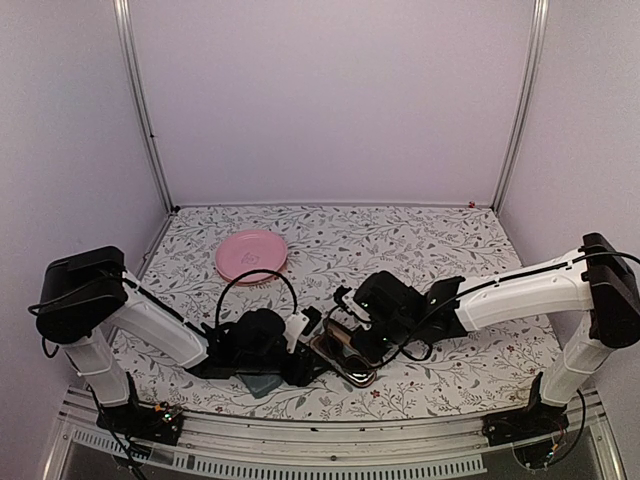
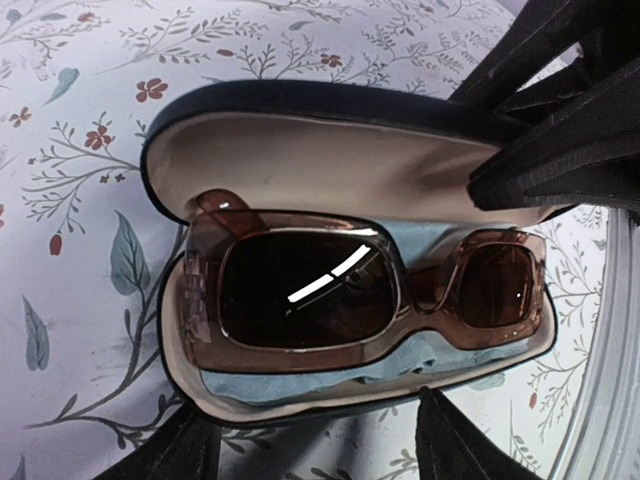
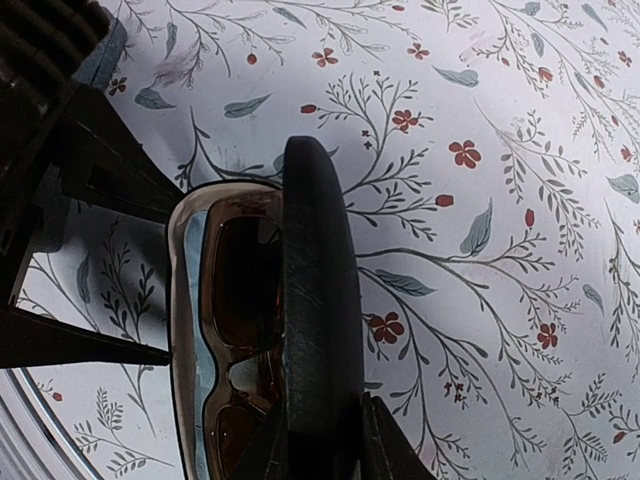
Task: Organize the sunglasses
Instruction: Close the case with sunglasses at the center of the board.
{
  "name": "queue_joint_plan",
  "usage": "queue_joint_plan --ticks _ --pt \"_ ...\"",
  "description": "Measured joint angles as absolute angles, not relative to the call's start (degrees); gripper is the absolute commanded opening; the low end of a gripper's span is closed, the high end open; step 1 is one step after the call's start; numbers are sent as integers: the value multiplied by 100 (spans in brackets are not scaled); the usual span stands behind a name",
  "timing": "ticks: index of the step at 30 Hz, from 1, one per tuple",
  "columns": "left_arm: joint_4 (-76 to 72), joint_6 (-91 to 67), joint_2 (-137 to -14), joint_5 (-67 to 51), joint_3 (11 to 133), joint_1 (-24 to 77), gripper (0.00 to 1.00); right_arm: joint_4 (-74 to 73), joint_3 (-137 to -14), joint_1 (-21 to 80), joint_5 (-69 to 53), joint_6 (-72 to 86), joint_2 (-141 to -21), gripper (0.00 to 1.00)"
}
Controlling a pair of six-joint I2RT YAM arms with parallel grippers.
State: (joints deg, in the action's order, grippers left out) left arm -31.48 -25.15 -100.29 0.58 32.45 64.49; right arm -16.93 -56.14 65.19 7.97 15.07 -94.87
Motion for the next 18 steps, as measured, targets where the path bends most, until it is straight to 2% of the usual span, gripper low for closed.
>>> queue_joint_plan --ticks 18 --pt "-3175 -2530 -10038 60 3242 6449 66 -1588 -5586 6536 696 1601 -9487 27"
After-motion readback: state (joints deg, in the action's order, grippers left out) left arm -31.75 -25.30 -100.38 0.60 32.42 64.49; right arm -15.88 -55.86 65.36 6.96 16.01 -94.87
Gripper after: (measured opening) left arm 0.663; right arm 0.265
